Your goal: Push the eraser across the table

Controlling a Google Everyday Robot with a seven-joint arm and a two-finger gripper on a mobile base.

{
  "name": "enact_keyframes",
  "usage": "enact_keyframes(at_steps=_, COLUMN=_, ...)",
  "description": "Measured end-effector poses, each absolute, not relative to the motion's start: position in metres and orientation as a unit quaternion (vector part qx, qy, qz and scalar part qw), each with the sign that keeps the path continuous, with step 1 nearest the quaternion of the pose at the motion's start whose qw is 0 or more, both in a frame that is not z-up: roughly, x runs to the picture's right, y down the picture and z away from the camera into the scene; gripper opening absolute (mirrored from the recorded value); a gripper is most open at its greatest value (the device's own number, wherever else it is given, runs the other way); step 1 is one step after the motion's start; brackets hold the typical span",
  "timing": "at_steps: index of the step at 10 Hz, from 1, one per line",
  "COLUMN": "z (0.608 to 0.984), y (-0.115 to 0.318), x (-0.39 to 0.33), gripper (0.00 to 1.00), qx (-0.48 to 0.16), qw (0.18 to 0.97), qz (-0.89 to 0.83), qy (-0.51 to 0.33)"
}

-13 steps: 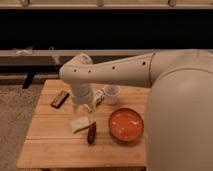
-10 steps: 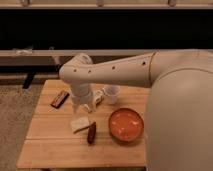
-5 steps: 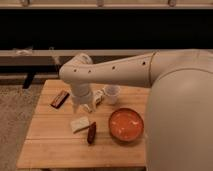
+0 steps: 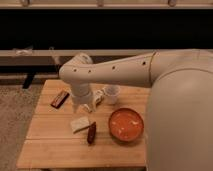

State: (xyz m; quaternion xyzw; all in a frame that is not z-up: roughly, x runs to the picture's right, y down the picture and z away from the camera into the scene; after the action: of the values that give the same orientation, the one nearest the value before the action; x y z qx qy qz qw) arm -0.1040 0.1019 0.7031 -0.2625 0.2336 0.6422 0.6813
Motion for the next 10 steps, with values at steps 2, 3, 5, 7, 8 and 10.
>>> enact_keyframes(at_steps=2, z=0.703, y=0.1019, x=-0.1041, gripper=0.65, qx=-0.263, qw=0.681, qz=0.642, qy=0.234)
enact_keyframes(at_steps=3, z=0.703, y=0.1018, x=-0.1041, gripper=0.65, qx=-0.263, qw=0.681, qz=0.642, qy=0.233)
enact_keyframes(at_steps=5, z=0.703, y=0.1018, x=-0.1041, gripper=0.65, qx=-0.263, qw=0.681, qz=0.642, qy=0.233)
enact_keyframes(at_steps=7, z=0.703, y=0.1018, x=-0.1042, gripper=0.65, qx=-0.263, qw=0.681, qz=0.642, qy=0.233)
enact_keyframes(at_steps=8, z=0.703, y=0.1018, x=-0.1043, gripper=0.65, qx=-0.262, qw=0.682, qz=0.642, qy=0.233)
enact_keyframes(at_steps=10, z=0.7082, y=0.0996, x=-0.1055, gripper=0.65, qx=-0.26, qw=0.688, qz=0.634, qy=0.239)
